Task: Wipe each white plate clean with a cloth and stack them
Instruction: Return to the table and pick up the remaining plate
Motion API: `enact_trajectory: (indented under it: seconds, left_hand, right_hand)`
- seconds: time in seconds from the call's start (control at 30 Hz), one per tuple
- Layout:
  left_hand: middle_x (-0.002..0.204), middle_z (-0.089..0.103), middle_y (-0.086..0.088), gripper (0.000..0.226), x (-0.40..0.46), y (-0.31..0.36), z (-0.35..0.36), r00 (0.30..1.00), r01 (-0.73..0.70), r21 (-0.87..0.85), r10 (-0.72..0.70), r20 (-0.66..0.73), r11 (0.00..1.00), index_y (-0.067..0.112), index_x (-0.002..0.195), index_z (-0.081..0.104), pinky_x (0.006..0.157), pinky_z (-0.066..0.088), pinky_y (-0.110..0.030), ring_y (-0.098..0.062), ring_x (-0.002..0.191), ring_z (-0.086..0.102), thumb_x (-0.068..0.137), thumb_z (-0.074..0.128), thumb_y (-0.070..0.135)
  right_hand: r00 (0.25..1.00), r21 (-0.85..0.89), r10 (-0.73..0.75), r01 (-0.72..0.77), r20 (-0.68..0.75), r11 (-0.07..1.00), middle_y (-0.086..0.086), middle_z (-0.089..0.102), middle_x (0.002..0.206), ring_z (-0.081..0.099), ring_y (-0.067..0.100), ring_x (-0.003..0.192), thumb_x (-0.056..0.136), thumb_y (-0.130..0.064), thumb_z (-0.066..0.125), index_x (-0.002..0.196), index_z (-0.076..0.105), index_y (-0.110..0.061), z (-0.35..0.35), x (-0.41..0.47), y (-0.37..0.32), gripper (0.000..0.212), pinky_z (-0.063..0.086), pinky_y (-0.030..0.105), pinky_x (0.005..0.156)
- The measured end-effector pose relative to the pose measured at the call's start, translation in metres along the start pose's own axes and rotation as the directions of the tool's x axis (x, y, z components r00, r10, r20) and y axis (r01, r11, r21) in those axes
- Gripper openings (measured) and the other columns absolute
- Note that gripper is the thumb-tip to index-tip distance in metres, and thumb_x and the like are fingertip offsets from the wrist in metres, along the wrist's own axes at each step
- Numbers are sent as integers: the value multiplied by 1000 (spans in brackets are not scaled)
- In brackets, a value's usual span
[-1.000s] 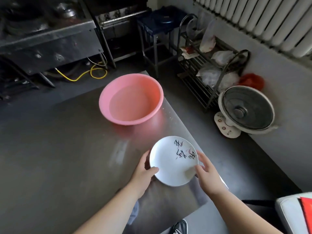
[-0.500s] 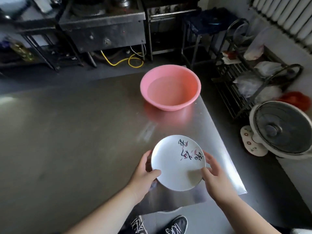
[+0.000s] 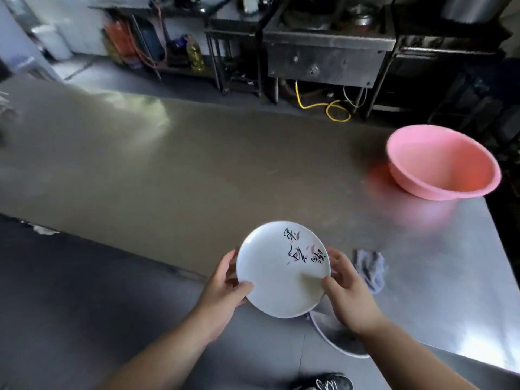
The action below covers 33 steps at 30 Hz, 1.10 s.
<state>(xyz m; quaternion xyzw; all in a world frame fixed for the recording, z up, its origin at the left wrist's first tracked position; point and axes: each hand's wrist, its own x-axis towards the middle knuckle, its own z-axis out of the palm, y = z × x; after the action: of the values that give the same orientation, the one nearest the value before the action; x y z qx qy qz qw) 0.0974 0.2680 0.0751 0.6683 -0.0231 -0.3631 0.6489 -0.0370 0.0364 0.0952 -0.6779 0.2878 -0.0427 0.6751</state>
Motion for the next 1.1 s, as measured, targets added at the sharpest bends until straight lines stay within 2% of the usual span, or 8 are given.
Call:
enact_trajectory:
  seconds: [0.1,0.2,0.33,0.43,0.5,0.8,1.0,1.1]
  left_hand:
    - [132,70,13,80,-37,-3,-78,993,-22,-23,19,-120,1000,42,144,49,87,63,-41,-15,117,69,72,67,14]
    - [129,71,7,78,-76,-7,-155,963,-55,-42,42,-266,998,39,140,55,89,64,-52,-18,114,71,68,64,12]
    - [130,69,2,80,-135,-15,-254,908,-98,-88,53,-417,991,36,140,55,74,64,-42,-19,108,72,64,72,17]
    - [125,70,-1,93,-179,-23,-315,840,-145,-134,50,-541,980,33,143,54,74,62,-39,-16,101,72,54,80,30]
    - [129,67,-7,97,-202,-27,-348,784,-168,-160,34,-620,973,30,144,53,79,64,-49,-18,101,69,51,79,32]
    - [134,59,-8,78,-255,-35,-475,583,-252,-216,-30,-812,943,35,141,51,89,63,-52,-34,117,62,69,65,10]
    - [131,60,-7,72,-228,-32,-574,541,-270,-254,-72,-838,929,51,128,56,79,64,-37,-34,114,63,70,63,10]
    - [131,61,-6,71,-206,-21,-621,529,-268,-271,-94,-843,924,53,126,57,82,64,-42,-33,113,64,70,63,9]
  right_hand:
    - [992,-17,-18,20,128,1000,-9,71,131,70,14,115,83,-23,58,130,60,-43,83,-2,-9,51,60,32,85]
    - [972,-60,-21,36,236,998,-10,70,131,69,12,114,84,-19,56,128,60,-44,168,-2,-17,51,55,29,86]
    - [925,-116,-8,56,379,992,-12,71,126,67,11,114,78,-19,55,122,61,-45,283,-10,-28,52,53,30,87]
    - [880,-128,8,60,475,990,-10,73,123,69,12,111,78,-11,56,129,59,-33,366,-15,-37,55,57,30,86]
    - [851,-144,18,69,526,987,-5,73,121,69,18,109,86,2,56,132,58,-27,416,-19,-43,54,58,36,88]
    - [678,-217,34,186,734,958,-1,67,129,65,27,116,92,11,52,126,57,-36,607,-8,-59,59,56,55,101]
    - [596,-248,78,209,799,946,-22,70,118,68,12,111,82,-17,61,112,57,-64,713,39,-62,55,60,35,87]
    - [588,-258,109,175,801,950,-18,70,117,68,14,111,92,-1,59,110,58,-62,761,69,-69,63,61,33,82]
